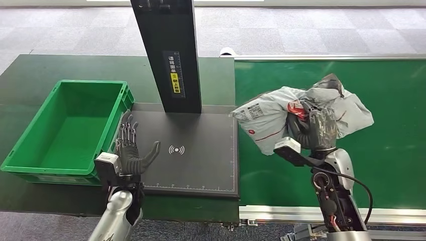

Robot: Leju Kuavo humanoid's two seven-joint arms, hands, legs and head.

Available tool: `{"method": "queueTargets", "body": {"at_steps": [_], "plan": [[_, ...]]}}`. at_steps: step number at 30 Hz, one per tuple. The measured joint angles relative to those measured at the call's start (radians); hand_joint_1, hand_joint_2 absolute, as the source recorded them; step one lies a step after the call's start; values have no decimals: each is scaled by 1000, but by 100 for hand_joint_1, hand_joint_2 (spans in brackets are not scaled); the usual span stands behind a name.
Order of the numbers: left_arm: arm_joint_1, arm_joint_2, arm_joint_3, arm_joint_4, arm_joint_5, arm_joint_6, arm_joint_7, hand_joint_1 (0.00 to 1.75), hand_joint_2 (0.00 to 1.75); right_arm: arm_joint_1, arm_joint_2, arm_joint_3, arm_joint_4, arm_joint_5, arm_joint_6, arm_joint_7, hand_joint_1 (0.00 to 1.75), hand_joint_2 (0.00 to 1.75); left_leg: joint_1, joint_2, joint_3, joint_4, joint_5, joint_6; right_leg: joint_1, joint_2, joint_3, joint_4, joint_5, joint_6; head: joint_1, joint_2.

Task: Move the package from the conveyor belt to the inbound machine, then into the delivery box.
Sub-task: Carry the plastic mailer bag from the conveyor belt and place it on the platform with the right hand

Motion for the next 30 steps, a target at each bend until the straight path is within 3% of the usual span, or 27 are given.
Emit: {"method": "queueTargets", "body": {"at_steps": [5,13,19,24,30], "plan": [[-60,-13,-35,67,25,-22,-9,0,175,-149,22,173,145,169,-1,65,175,175,0,0,0,0,2,1,0,0,0,1,1,0,0,0],[-173,-45,-69,179,60,-38,-12,0,175,-362,130,451,432,256,188,62,175,175,0,-1,0,0,2,1,0,0,-1,1,1,0,0,0],[-215,-54,-70,231,71,-37,-12,0,175,-413,202,601,559,237,235,39,175,175,0,-1,-2,0,2,0,0,0,-2,1,1,0,0,0],[-224,-55,-70,249,75,-33,-12,0,175,-431,215,649,598,215,241,30,175,175,0,-1,-2,0,2,1,0,0,-2,1,1,0,0,0],[-240,-63,-72,278,101,-40,-12,0,175,-427,237,719,621,143,245,-43,175,175,0,0,-2,0,2,0,0,0,-3,1,1,0,0,0]]}}
